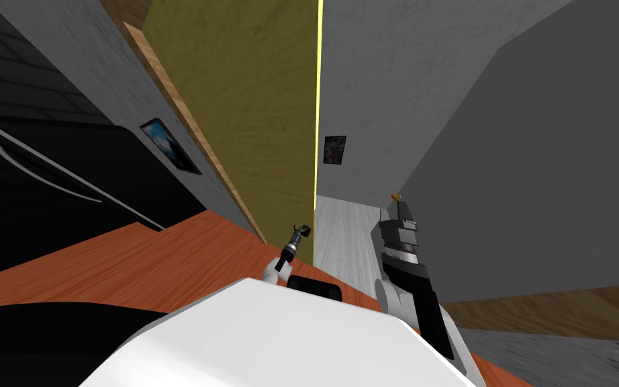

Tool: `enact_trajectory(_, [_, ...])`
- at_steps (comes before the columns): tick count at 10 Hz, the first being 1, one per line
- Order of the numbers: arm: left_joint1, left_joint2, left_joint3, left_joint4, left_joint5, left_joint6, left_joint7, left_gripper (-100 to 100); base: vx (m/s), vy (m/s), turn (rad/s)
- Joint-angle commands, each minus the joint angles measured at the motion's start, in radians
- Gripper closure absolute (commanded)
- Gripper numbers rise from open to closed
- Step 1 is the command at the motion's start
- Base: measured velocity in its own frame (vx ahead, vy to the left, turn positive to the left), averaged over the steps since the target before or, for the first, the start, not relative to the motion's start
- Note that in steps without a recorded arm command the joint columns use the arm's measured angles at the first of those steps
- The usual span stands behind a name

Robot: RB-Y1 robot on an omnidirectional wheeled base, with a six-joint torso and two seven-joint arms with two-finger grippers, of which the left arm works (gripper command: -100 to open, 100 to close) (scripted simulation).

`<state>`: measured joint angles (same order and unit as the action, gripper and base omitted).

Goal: Push the door open

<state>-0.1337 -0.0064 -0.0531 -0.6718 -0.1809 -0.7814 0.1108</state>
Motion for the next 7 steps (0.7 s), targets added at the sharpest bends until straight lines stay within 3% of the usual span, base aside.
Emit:
enact_trajectory(1, [0.0, 0.001, 0.0, 0.0, 0.0, 0.0, 0.0, 100, -0.03, 0.006, -0.011])
enact_trajectory(5, [0.0, 0.001, 0.0, 0.0, 0.0, 0.0, 0.0, 100, -0.004, 0.001, -0.004])
enact_trajectory(6, [-0.004, 0.016, 0.006, -0.001, 0.007, 0.001, 0.0, 100, 0.105, -0.062, 0.054])
enact_trajectory(7, [-0.004, 0.019, 0.008, -0.001, 0.008, 0.001, 0.0, 100, 0.134, -0.086, 0.064])
